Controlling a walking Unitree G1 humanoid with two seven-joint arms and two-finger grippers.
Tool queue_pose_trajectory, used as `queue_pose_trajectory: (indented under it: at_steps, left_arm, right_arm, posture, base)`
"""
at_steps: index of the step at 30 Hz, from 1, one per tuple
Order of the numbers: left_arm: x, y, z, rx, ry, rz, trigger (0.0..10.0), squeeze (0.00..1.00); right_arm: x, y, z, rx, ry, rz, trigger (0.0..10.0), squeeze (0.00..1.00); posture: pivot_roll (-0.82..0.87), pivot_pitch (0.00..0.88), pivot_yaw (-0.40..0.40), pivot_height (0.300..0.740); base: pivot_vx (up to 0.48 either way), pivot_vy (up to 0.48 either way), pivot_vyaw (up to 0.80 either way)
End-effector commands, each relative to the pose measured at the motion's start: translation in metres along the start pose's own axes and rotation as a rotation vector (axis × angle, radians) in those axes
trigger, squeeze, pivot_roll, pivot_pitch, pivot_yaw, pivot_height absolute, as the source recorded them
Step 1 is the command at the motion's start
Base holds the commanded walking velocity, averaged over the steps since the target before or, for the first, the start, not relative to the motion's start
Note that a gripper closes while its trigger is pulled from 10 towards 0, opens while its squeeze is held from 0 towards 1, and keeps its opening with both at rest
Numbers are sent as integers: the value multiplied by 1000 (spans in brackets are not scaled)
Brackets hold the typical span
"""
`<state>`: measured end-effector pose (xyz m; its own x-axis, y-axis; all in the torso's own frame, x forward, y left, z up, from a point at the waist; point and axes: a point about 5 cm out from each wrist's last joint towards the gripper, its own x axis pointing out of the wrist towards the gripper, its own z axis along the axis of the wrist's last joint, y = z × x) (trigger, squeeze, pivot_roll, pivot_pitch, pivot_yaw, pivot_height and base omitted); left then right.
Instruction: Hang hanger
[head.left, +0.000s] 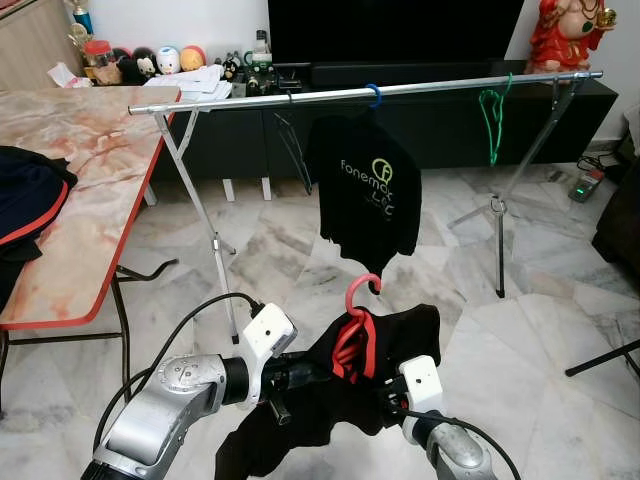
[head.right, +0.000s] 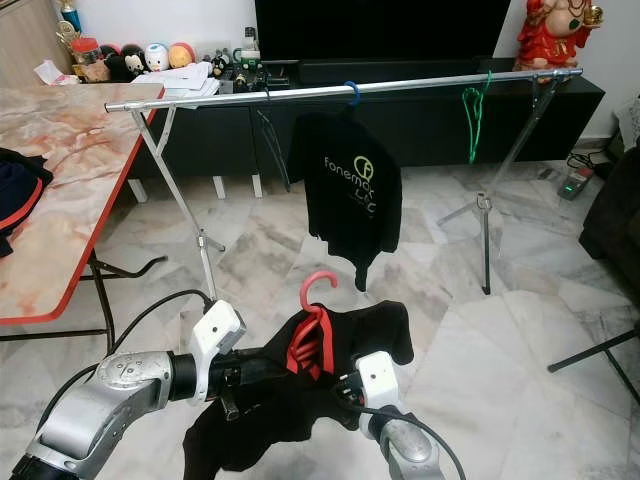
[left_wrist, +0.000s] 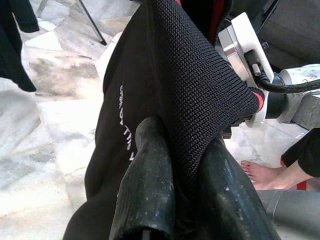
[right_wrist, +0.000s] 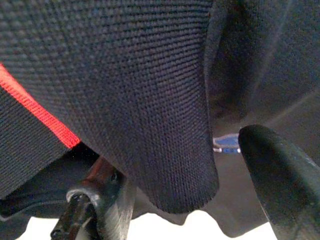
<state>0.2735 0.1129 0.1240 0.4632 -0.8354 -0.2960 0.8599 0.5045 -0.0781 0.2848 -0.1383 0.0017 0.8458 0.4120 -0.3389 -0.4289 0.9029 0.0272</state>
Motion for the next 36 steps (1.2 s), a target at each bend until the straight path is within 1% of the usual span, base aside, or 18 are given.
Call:
queue_pose_trajectory:
  at_steps: [1,8,19,28,31,32,33,35,36]
  left_arm:
    - [-1,-3,7,19,-27,-23,10000,0]
    - [-1,-5,9,18,-31,-32,10000,0]
    - [-2,-6,7,14,-28,-31,10000,0]
    - [-3,-7,5,12,-25,-32,10000,0]
    - [-5,-3,-1,10,-7,1,10000,0]
    - [-6,0,-5,13,8,21,10000,0]
    - [-9,4,-12,28,44,56,10000,0]
    - [-11,6,-15,37,63,69,10000,0]
    - [-16,13,-27,51,133,128,10000,0]
  right_arm:
    - [-1,1,-3,18,4,-10,0,0]
    - [-2,-3,-3,29,-3,-36,0,0]
    - [-2,-3,-2,31,-6,-37,0,0]
    - [0,-7,3,30,-23,-62,0,0]
    - [0,-12,6,27,-32,-99,0,0]
    - [-1,-15,7,25,-34,-121,0,0]
    - [-2,-20,8,19,-39,-155,0,0]
    - [-3,-22,9,16,-42,-168,0,0]
    - [-5,-30,13,0,-52,-202,0,0]
  posture:
    - [59,119,18,740]
    - [63,109,20,740]
    - [63,87,22,740]
    - [65,71,20,740]
    - [65,71,20,740]
    - [67,70,19,740]
    - [65,72,19,740]
    - [65,72,19,740]
    - [65,82,18,740]
  base:
    - [0,0,0]
    - [0,0,0]
    - [0,0,0]
    - [0,0,0]
    - [0,0,0]
    - [0,0,0]
    - [0,0,0]
    - [0,0,0]
    - [0,0,0]
